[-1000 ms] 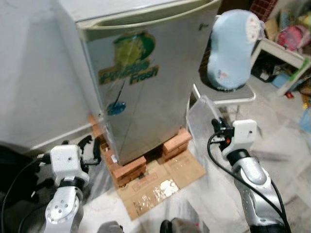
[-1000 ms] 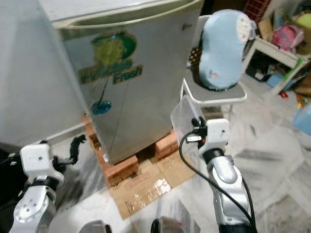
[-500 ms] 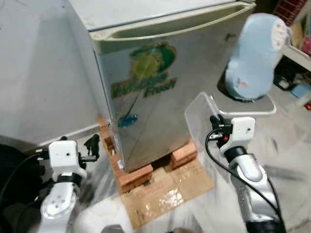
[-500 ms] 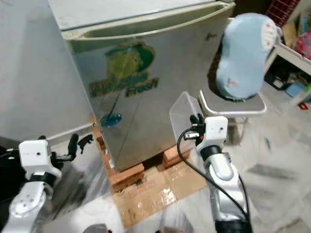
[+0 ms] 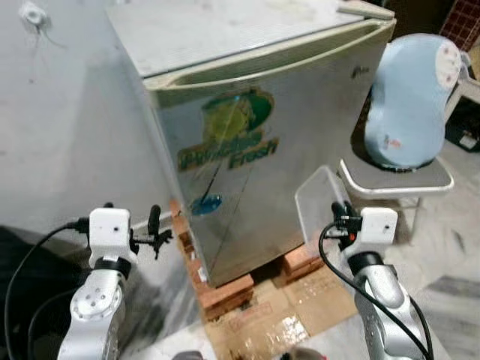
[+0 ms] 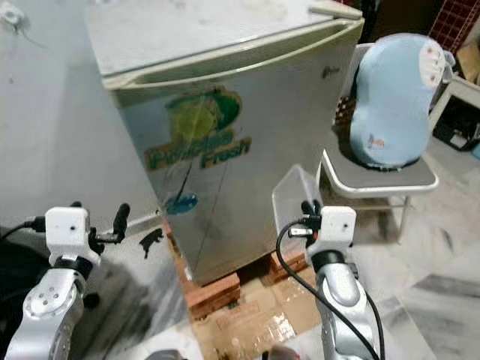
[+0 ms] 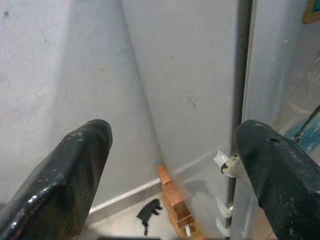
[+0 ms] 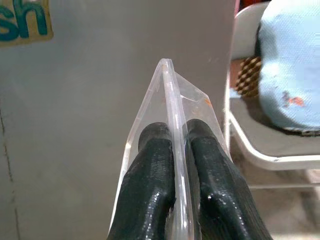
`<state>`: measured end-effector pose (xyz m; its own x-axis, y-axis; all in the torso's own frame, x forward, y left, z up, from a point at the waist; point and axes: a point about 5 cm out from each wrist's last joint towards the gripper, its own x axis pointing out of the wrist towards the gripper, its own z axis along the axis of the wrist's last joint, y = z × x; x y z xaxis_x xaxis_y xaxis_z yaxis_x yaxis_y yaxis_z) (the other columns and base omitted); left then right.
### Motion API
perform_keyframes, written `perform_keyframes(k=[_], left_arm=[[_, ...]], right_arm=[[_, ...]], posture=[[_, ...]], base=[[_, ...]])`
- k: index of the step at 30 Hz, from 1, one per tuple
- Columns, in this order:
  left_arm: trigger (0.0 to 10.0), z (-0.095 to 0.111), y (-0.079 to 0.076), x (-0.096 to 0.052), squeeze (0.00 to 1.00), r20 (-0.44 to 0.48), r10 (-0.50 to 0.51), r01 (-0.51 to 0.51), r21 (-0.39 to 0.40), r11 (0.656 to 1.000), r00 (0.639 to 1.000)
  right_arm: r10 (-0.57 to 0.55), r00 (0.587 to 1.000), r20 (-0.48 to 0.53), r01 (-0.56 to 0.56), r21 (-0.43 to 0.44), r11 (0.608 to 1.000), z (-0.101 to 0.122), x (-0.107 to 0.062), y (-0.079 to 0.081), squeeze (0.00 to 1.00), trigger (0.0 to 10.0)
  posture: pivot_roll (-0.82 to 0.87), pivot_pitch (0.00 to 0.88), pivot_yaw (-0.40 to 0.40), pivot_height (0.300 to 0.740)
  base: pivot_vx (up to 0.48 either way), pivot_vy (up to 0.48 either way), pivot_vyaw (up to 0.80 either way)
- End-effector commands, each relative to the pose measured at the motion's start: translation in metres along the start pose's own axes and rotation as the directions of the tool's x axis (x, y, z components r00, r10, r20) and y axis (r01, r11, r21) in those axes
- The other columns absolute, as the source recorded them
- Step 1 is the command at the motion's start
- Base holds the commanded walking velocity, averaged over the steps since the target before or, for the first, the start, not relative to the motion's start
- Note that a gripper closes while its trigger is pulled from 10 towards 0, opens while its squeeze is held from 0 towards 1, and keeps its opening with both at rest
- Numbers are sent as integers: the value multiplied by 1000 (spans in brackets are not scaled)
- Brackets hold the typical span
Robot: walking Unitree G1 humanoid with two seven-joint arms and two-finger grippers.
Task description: Restocking fridge
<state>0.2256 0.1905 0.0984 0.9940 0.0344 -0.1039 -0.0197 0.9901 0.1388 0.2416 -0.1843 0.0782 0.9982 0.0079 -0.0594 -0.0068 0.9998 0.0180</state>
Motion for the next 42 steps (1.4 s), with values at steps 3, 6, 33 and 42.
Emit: perform_keyframes(k=[3,6,33,42], left_arm=[[10000,-4,-1,-2,0,-17,21,-21,-12,1000,1000],[10000,-6,-4,-4,0,-18,32,-32,1,999,999],[10000,-17,-10,-2,0,-35,-30,28,-45,999,999],[10000,-14,-5,18,0,-18,-17,16,-52,999,1000]], right_arm=[[22,999,25,-20,-57,998,8,1,-7,0,10000],[30,999,11,-30,-68,997,9,2,-9,0,10000],[3,999,-33,-3,-5,1000,14,4,5,0,10000],[11,1000,-26,-12,-33,999,20,7,0,0,10000]], posture=[[53,17,37,740],[52,24,27,740],[33,41,-40,740],[14,63,-61,740]], base=[[0,0,0],[0,0,0],[0,0,-119],[0,0,-125]])
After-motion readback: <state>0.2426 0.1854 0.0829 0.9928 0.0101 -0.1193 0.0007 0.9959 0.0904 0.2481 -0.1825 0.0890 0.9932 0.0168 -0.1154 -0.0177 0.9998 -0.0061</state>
